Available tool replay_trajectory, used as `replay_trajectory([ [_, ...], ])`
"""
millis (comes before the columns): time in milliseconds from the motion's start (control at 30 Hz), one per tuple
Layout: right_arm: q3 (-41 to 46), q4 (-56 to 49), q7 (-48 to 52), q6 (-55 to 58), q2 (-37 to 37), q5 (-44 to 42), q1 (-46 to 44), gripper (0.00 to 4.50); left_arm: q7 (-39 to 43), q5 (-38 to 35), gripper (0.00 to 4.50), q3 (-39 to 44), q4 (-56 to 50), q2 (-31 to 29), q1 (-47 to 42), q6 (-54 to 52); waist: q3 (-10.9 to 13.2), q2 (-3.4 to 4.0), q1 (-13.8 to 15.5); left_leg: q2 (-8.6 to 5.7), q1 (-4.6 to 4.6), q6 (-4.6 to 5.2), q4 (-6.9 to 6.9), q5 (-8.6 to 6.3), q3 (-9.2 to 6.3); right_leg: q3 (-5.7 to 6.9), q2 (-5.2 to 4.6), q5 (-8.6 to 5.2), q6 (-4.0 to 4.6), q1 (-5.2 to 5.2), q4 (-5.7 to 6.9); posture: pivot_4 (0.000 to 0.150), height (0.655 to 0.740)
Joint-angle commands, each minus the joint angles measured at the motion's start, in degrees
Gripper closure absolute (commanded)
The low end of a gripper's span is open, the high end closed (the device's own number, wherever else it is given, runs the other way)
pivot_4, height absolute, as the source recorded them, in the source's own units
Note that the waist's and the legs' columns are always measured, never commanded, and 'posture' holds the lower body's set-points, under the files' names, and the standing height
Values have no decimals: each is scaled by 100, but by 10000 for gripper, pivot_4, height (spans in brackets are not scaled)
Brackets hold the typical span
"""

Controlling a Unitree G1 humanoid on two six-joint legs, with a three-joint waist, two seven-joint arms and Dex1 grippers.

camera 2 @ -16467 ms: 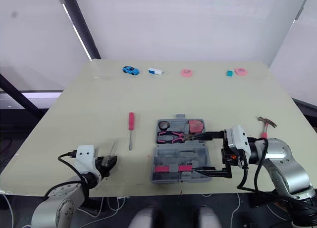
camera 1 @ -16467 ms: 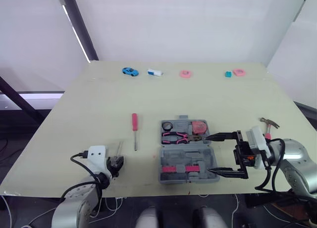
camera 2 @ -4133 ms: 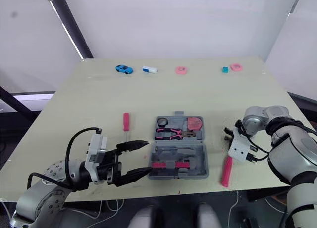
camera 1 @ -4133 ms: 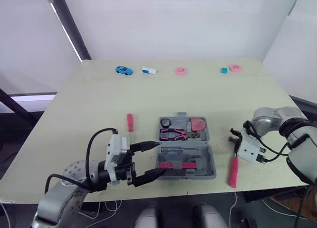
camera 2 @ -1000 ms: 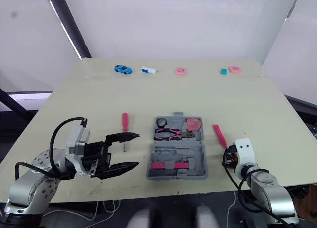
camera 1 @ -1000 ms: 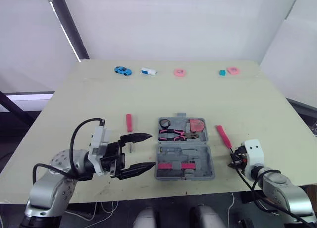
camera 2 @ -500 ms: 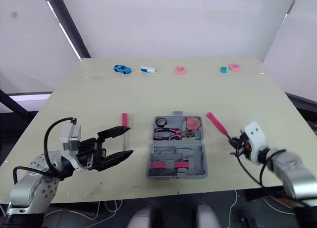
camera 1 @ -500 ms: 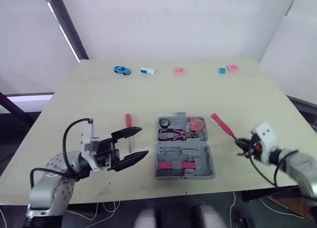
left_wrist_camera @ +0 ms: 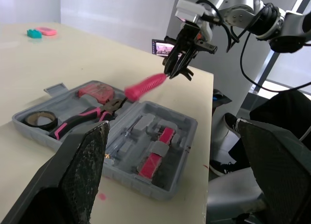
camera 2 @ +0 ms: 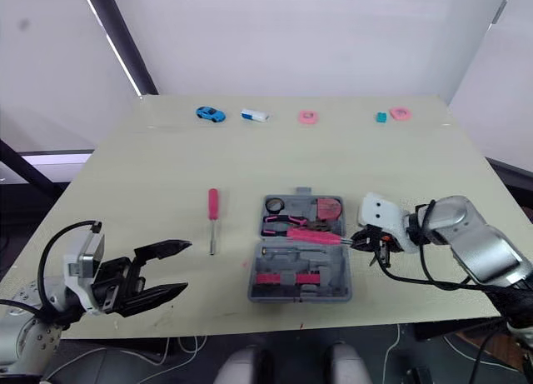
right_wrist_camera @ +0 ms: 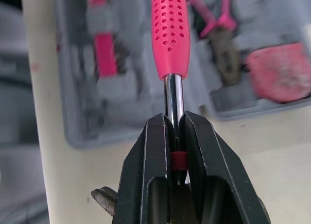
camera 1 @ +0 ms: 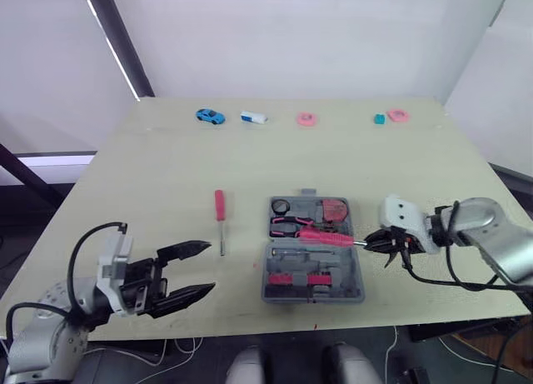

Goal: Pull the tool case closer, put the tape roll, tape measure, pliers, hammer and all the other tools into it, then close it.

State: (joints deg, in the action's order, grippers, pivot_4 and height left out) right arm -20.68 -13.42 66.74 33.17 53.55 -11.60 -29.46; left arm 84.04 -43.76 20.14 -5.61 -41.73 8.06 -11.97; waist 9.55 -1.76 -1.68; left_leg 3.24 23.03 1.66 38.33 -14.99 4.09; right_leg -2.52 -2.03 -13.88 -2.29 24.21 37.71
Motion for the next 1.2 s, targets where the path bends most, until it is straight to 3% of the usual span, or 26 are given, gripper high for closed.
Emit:
replay_trajectory([
  [33,-228,-3,187,-103,-32,325,-265,43772,123,5,0,178,-68,-107,71,106,0,0,-1,0,0,0,0,0,0,0,0,0,0,1,2,1500,7400],
  [533,-1261,-165,267,1034,-1034,948,-1289,43772,259,57,0,223,15,-227,17,167,1,1,-26,2,3,-1,-1,0,1,1,5,0,3,15,17,1500,7400],
  [767,-1547,-103,428,1312,-1192,1067,-1729,43772,284,67,0,225,44,-292,-38,136,1,1,-33,1,66,-2,15,1,1,16,6,3,1,66,25,1500,7400],
  [1200,-2035,13,366,1572,-1446,1350,-1845,43772,198,68,0,190,3,-295,-64,89,1,2,-35,0,74,-2,15,1,3,25,7,13,-17,71,25,1500,7400],
])
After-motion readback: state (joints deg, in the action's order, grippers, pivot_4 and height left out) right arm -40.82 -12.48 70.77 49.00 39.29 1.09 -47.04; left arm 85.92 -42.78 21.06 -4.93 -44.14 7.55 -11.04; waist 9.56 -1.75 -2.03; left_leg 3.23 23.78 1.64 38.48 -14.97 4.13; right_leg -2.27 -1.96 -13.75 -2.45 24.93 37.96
